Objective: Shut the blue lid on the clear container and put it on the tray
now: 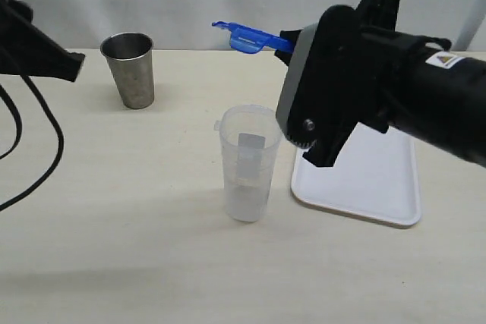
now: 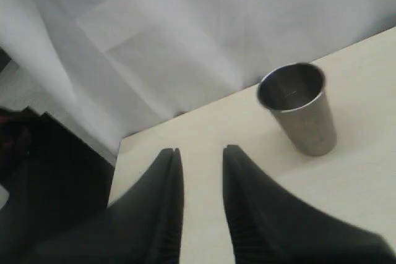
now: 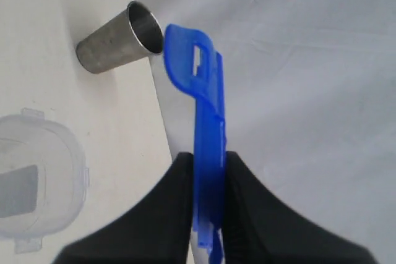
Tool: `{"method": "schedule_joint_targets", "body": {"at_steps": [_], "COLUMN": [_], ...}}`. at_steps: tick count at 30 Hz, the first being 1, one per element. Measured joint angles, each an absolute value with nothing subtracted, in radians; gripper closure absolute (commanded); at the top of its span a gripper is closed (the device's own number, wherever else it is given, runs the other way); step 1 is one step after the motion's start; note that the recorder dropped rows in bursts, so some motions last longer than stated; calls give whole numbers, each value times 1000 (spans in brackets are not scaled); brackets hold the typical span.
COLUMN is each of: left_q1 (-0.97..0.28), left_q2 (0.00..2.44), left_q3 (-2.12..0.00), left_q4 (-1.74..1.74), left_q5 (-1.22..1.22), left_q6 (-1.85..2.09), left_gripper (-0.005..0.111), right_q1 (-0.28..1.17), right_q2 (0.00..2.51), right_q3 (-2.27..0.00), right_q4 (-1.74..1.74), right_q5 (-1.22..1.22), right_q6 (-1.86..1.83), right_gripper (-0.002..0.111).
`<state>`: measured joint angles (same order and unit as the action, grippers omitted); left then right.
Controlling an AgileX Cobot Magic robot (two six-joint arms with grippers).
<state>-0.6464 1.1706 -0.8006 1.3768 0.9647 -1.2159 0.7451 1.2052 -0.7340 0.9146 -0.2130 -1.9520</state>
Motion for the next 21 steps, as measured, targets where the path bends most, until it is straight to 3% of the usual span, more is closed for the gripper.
{"method": "schedule_joint_targets", "body": {"at_steps": [7, 16, 21], "left_q1": [-416, -168, -100], "left_q2": [1172, 1172, 1172], "left_q3": [-718, -676, -676], "left_q4": [1375, 1479, 1502], "left_q5": [690, -97, -244], "left_q6": [-1232, -1226, -1223], "left_gripper": [83, 83, 83], "right_q1": [801, 799, 782], "right_q2": [1221, 1251, 1273], "right_q3": [-708, -699, -699], "right_q4": [841, 595, 519], "right_q5": [-116, -98, -107], "right_q6": [-2083, -2083, -2083], "right_gripper": [104, 104, 104]}}
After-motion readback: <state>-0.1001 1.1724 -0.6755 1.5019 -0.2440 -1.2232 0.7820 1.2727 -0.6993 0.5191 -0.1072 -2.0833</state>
